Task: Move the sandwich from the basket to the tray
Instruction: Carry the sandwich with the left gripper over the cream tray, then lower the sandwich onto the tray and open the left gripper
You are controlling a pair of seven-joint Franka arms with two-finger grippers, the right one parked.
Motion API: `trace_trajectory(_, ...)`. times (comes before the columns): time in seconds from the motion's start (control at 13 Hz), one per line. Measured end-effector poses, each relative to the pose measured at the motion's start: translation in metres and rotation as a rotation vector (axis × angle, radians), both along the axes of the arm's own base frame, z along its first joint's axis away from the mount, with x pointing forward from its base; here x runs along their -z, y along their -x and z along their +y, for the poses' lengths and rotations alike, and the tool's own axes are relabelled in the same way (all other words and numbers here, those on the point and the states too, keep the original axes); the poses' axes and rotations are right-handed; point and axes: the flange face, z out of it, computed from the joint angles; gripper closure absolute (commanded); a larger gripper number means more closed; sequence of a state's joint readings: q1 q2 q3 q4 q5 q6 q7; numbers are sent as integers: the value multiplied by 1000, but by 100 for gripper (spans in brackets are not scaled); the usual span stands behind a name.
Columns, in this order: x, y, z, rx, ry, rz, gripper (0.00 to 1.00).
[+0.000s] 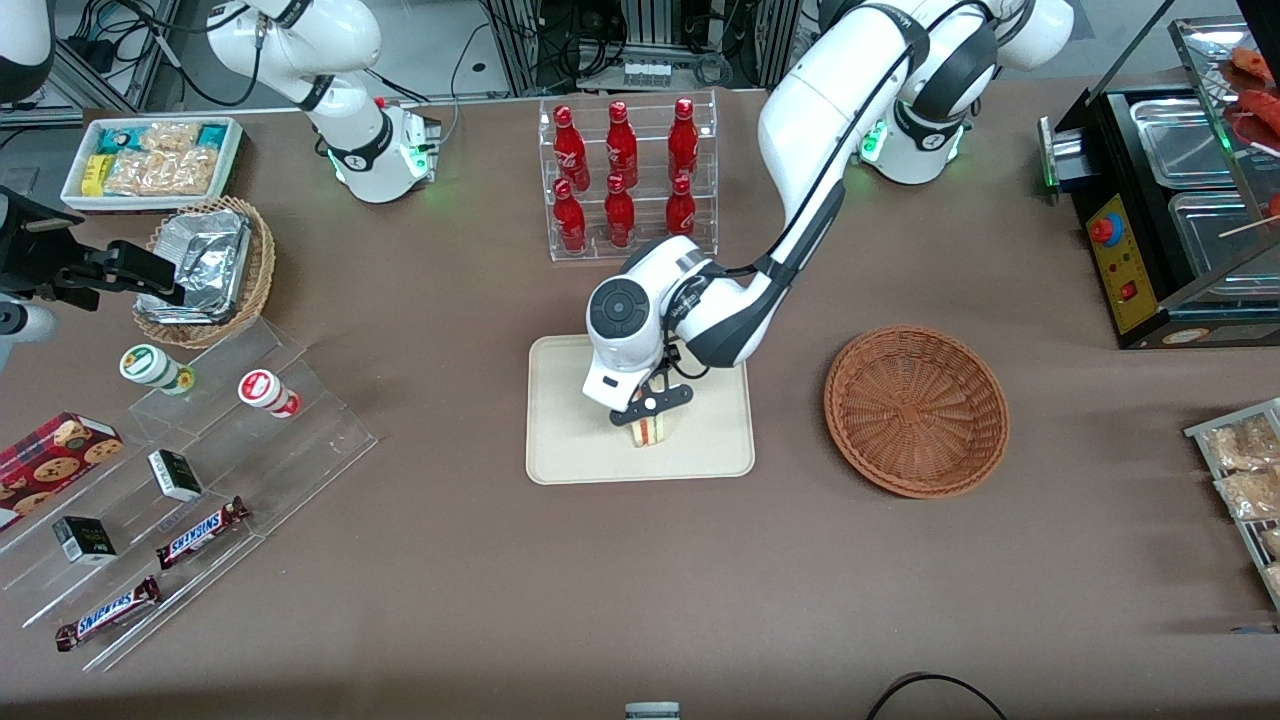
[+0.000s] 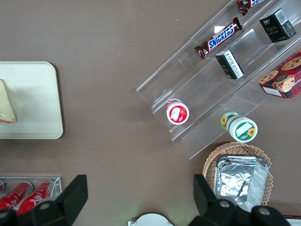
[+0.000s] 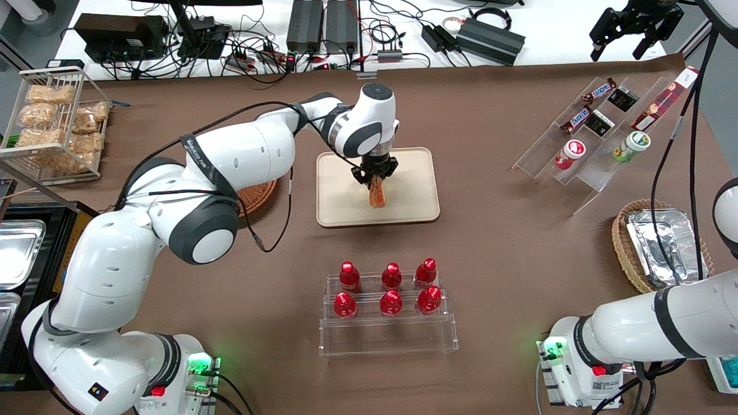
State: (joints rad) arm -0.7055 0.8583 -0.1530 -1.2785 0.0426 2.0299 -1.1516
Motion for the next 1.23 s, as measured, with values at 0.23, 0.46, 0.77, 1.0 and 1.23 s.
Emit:
trace_trajectory(0.23,-6,-3,-2,-1,9,-9,0)
trace_trajectory(0.46,-39,-12,-5,-8,37,-44,0)
trace_trajectory(0.77,-130,-17,-1,-12,72,-98,0)
trace_trajectory(1.0,-176,-39,28,-36,93,-139,0)
trace_trajectory(1.23,-200,-64,75,-17,93,-95,0)
